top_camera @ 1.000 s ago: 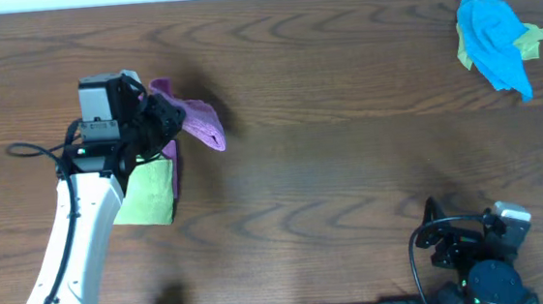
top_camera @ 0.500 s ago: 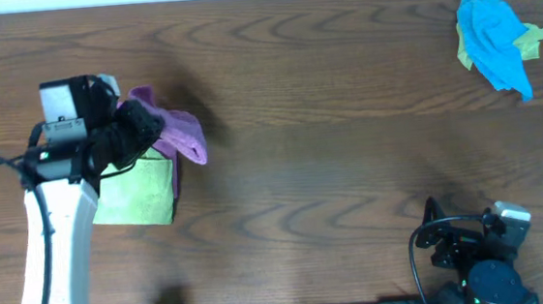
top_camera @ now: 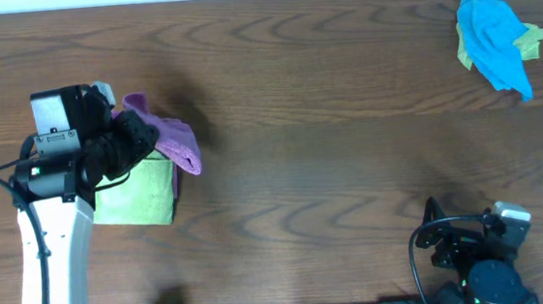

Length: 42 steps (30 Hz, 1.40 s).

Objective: Fold the cloth
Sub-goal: 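Lift the folded pink cloth and carry it left onto the green stack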

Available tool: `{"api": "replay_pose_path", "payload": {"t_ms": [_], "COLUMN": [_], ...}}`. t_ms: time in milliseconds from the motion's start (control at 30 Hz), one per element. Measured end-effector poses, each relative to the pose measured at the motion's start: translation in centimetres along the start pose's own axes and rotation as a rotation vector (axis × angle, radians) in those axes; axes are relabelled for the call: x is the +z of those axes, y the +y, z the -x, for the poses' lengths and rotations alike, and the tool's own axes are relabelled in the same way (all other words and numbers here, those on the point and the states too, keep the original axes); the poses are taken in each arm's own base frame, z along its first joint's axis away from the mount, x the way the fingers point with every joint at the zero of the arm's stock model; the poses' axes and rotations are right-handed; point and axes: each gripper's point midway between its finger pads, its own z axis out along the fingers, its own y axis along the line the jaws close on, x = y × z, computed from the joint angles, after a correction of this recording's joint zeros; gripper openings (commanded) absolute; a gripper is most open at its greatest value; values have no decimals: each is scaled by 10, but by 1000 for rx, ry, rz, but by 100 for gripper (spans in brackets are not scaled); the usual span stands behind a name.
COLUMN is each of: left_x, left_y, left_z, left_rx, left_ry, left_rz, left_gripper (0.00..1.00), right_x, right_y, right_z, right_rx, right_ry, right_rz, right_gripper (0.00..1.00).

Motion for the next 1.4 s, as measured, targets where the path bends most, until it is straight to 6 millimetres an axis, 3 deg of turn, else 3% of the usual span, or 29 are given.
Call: {"api": "replay_pose_path", "payload": {"t_ms": [267, 667, 833, 1400], "left_x": [-10, -14, -13, 17], "left_y": [29, 39, 58, 117], "left_z": [3, 8, 11, -28], "left_rx": [-52, -35, -69, -204], "left_ry": [-2, -16, -33, 45], "left_rz": [68, 88, 110, 134], "left_gripper": [6, 6, 6, 6], "right_x": [0, 0, 0, 0], "right_y": [0, 0, 0, 0], "right_z": [0, 0, 0, 0], "right_rx": [0, 0, 0, 0], "right_ry": [0, 0, 0, 0], "right_rz": [0, 0, 0, 0], "right_gripper": [99, 99, 99, 99]}}
